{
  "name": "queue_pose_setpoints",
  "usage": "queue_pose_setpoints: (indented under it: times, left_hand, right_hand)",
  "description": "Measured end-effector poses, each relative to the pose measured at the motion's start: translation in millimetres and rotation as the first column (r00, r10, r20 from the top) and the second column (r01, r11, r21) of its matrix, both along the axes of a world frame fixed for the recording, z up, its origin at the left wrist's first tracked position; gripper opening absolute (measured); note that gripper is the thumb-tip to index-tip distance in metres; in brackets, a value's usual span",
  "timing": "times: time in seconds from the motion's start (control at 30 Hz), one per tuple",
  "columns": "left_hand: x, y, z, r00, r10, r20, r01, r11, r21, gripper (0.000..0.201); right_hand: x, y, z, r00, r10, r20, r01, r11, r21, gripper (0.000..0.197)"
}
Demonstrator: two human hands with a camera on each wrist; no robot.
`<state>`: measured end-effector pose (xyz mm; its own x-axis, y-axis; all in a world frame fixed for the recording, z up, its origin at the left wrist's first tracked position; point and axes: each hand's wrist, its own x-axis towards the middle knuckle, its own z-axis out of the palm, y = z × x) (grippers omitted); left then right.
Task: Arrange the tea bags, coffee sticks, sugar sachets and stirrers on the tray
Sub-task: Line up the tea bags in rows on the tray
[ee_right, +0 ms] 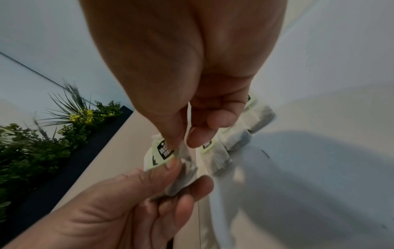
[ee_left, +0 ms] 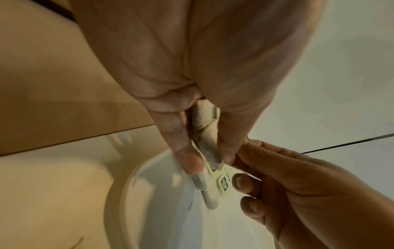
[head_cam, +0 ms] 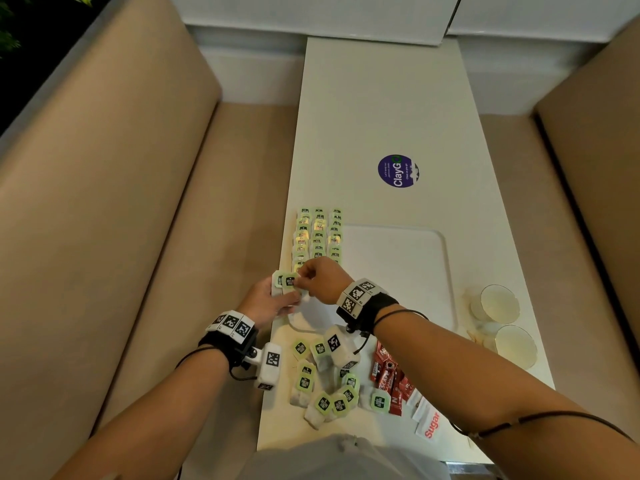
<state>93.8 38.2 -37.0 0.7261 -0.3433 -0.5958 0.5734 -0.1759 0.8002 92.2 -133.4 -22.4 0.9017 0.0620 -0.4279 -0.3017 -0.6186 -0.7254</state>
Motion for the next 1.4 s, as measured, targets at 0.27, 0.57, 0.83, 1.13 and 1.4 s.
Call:
queue_pose_setpoints:
  times: [0.27,0.57,0.83,1.13,1.4]
  left_hand:
    - [-0.6,0.0,-0.6,0.999,-0.025,0.036,0.023,0.998,0.063,0.017]
    - [1.4,3.4,-13.4,1.0,0.021,-0.007,-0.019,0.984,0.177,0.008]
    - [0.3,0.1,-15.1,0.999,0.032,-0.018,-0.028,0.98,0.195,0.007]
    - [3.1,1.5,-15.3,0.998,0.035,-0.044,-0.028,0.988,0.151,0.015]
    - [2.8,3.4,-21.5,0.994,-0.09,0.056,0.075,0.973,0.218,0.02]
  right_hand:
    - [-0.6,-8.5,3.9,0.99,0.093,0.104,-0.09,0.995,-0.032,0.009]
    - [0.3,-35.5,0.8,0.992,0.106,0.061,-0.092,0.975,-0.204,0.009]
    - [0.7,-33.3,-12.5,0.982,0.178,-0.066,-0.189,0.946,-0.263,0.008]
    - [15.9,-29.6,-18.2,0.998,0.063,0.003,-0.058,0.924,-0.379,0.016]
    - [17.9,-30.0,-15.7,0.999,0.052,0.009,-0.045,0.918,-0.395,0.02]
